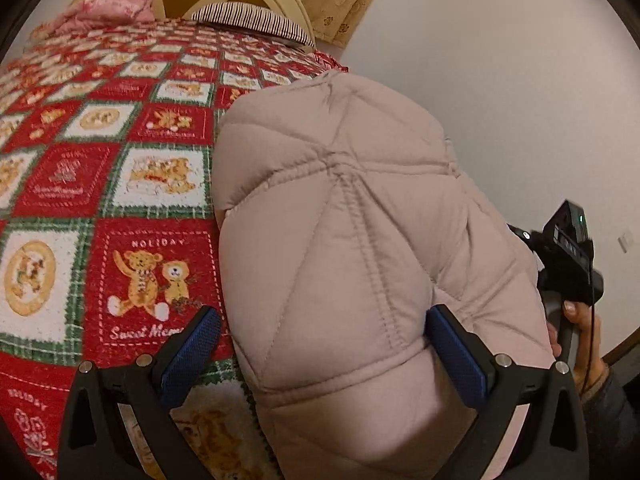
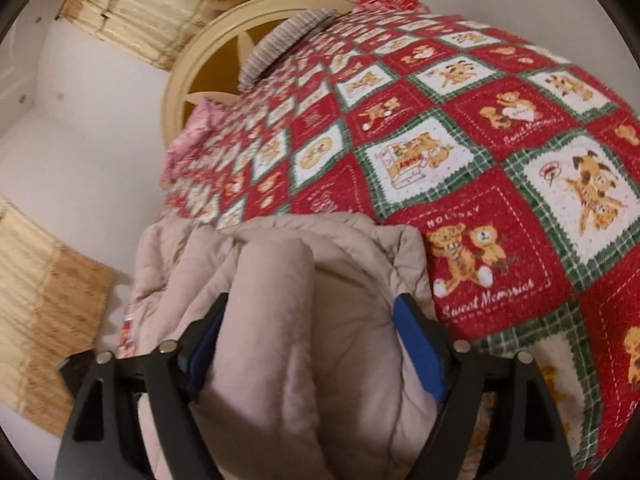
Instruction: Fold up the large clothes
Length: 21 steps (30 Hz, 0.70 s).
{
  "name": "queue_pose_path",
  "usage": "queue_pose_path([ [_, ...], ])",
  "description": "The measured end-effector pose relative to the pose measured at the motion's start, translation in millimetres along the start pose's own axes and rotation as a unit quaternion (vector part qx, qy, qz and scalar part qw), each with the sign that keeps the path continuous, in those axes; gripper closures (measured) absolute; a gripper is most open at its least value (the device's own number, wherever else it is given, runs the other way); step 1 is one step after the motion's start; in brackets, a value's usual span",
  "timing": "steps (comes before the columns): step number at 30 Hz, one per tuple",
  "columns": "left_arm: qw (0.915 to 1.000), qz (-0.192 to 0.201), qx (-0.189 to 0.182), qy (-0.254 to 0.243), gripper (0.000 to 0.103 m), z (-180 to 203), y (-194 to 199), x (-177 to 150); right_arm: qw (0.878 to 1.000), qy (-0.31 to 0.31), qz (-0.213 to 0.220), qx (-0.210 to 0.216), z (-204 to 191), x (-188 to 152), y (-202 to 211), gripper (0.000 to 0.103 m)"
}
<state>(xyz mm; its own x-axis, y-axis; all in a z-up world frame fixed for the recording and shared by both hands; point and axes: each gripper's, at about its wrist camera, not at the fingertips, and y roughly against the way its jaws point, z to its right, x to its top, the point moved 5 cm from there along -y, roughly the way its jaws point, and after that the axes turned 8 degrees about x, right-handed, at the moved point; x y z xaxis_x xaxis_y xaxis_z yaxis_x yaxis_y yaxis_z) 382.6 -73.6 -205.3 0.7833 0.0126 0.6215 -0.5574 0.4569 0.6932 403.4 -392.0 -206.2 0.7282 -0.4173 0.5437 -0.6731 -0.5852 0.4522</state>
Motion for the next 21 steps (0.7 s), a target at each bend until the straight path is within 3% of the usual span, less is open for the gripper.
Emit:
queue_pose_path([
  [5,0.9997,-0.009,-0.023,0.007,0.001,0.5,-2.7,-0.7,0.999,0.01,-0.011,0.051,5.6,-7.7,7.9,0.009],
  [10,0.9987,-0.016,-0.046,0.019,0.001,0.1,-4.7,-2.4,0.999,0.016,-0.027,0.035,10.5,-12.5,-0.4,0.005],
  [15,0.9991,0.002,-0.038,-0.016,0.001,15.9,2.0,-2.9,0.997,0.01,-0.048,0.067,-0.1,-17.0,-12.0,0.03],
  [16,0.9989,0.009,-0.032,-0.033,0.002,23.2,5.7,-4.0,0.996,0.005,-0.047,0.081,-2.1,-18.5,-12.2,0.039],
  [19,0.9984,0.017,-0.024,-0.049,0.009,35.2,14.1,-6.5,0.995,0.016,-0.036,0.094,-8.9,-21.3,-9.2,0.055],
  [21,0.9979,0.021,-0.019,-0.058,0.02,40.9,21.2,-7.7,0.994,0.019,-0.027,0.106,-13.9,-21.1,-8.5,0.062],
])
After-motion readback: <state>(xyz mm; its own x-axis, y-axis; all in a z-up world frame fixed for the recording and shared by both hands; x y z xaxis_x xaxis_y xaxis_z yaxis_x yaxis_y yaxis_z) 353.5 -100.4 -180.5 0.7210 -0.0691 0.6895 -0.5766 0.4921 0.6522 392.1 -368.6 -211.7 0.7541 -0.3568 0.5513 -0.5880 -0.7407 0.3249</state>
